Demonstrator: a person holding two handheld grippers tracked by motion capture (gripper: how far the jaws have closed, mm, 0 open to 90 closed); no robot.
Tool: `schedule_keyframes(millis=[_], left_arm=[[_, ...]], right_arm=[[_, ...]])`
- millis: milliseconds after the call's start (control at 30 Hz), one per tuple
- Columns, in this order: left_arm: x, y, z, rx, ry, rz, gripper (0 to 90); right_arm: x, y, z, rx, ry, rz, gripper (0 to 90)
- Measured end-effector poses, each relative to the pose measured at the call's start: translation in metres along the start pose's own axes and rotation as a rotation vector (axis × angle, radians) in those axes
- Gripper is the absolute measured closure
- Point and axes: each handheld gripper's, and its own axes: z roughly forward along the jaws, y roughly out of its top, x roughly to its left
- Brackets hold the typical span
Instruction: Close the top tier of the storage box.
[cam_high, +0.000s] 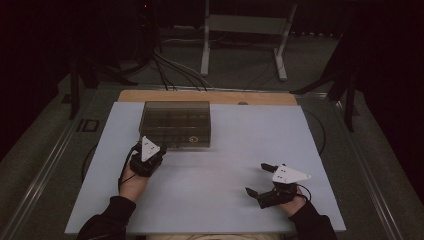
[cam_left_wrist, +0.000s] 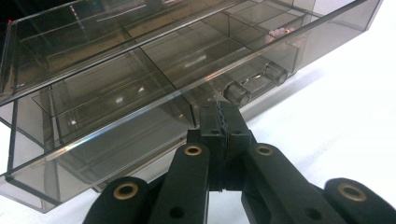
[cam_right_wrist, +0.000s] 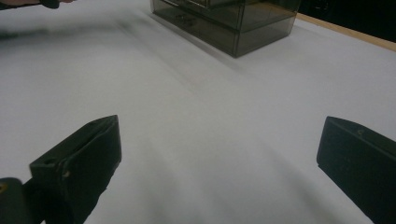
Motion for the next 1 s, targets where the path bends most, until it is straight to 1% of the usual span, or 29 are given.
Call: schedule_keyframes(millis=[1000], left_arm=[[0.0029,0.0037,0.0077,0.008,0.002,0.005,89.5]], right_arm=[[-0.0002,-0.0003,-0.0005,0.001,-0.002,0.001,0.0]])
